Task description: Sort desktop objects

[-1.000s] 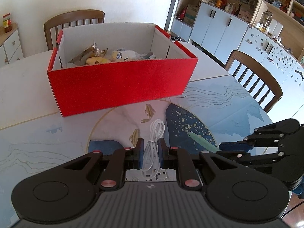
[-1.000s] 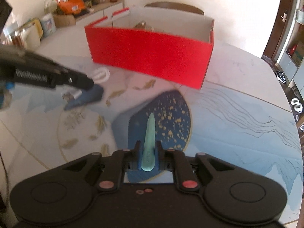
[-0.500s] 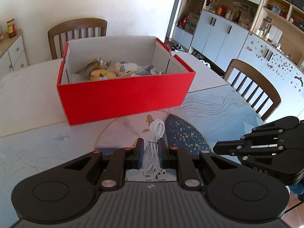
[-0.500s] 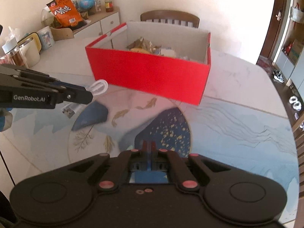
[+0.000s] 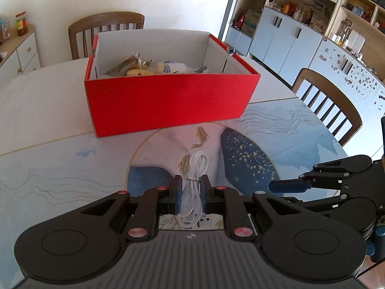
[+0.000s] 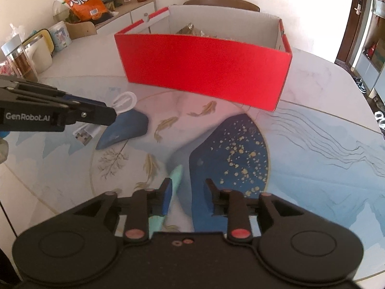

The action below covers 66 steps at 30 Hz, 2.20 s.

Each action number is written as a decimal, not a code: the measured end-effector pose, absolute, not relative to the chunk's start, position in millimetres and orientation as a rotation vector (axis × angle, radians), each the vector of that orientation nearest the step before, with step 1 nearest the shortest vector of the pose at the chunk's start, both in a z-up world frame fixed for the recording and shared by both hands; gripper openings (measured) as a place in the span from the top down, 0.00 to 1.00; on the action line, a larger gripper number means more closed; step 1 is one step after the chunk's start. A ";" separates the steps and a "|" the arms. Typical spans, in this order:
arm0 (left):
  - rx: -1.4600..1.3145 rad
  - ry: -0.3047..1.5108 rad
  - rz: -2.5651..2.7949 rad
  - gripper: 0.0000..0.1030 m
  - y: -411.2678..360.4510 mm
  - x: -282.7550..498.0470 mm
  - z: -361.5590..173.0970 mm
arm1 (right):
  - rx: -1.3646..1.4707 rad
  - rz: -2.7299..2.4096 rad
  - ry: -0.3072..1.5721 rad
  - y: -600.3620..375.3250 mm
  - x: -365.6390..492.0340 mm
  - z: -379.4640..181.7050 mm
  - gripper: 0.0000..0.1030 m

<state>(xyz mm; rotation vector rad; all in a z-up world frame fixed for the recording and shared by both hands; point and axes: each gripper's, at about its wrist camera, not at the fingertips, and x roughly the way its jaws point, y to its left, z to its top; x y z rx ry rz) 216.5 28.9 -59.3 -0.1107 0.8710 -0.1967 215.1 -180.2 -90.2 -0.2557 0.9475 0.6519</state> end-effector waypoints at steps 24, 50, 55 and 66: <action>-0.128 0.902 -0.203 0.86 35.9 219.1 -74.3 | -0.359 0.656 0.946 -145.7 193.1 -110.4 0.87; -0.128 0.813 -0.210 0.86 31.1 227.9 -21.1 | -0.202 0.602 0.820 -163.5 226.9 -19.3 0.90; -0.135 0.780 -0.196 0.86 33.3 241.5 -5.8 | -0.178 0.597 0.788 -164.2 243.3 -2.8 0.90; -0.147 0.695 -0.149 0.86 44.2 284.4 33.5 | -0.142 0.611 0.705 -156.1 281.9 31.0 0.90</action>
